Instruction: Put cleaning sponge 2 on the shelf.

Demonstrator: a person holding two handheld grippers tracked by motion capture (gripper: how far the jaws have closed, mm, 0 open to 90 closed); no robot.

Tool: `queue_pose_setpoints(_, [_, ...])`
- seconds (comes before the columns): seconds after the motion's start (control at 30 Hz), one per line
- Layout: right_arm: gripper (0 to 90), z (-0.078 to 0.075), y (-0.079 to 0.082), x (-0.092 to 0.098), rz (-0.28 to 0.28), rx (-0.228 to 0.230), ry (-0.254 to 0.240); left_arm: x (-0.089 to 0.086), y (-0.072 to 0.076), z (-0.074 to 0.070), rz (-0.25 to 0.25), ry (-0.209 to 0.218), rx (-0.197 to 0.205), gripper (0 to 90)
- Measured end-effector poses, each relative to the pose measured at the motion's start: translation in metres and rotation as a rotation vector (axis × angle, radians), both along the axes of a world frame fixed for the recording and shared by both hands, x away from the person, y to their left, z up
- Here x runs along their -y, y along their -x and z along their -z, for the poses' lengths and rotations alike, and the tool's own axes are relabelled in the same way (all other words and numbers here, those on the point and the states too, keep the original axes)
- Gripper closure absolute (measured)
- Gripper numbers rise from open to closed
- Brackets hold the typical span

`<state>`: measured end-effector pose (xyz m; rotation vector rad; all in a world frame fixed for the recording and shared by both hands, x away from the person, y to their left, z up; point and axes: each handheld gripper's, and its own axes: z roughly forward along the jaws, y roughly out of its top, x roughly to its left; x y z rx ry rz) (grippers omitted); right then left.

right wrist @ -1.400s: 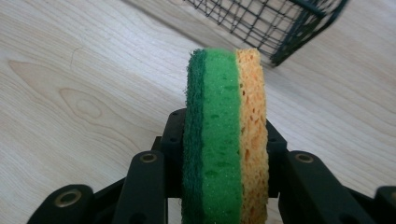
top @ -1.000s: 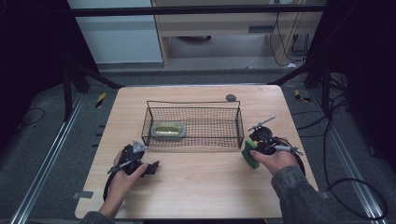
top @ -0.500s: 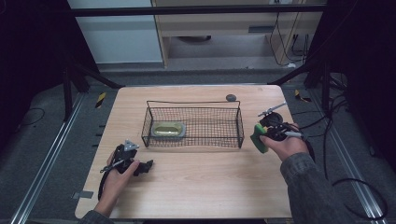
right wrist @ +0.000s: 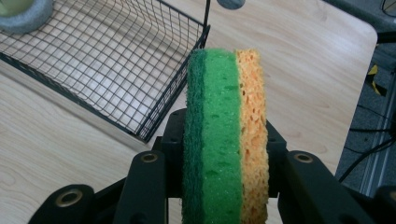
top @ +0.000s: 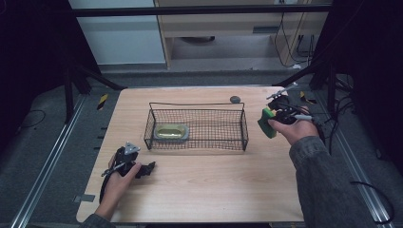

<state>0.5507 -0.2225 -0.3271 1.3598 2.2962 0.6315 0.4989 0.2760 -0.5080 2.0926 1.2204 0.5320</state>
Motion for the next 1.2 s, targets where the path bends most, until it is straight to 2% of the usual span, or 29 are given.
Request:
queue_pose_setpoints(0.2, [64.5, -0.01, -0.007, -0.004, -0.012, 0.015, -0.012, 0.0, 0.0, 0.001, -0.002, 0.007, 0.006, 0.0])
queue_pose_setpoints(0.6, [64.4, -0.03, -0.025, -0.028, -0.05, 0.059, -0.05, 0.0, 0.0, 0.0, 0.001, 0.005, 0.005, 0.0])
queue_pose_setpoints(0.97, [64.4, -0.027, -0.039, -0.044, -0.064, 0.067, -0.058, 0.0, 0.0, 0.0, 0.003, 0.004, 0.005, 0.0])
queue_pose_setpoints(1.2, [64.4, -0.019, -0.048, -0.052, -0.079, 0.062, -0.056, -0.001, -0.001, 0.0, 0.009, 0.002, 0.003, 0.0])
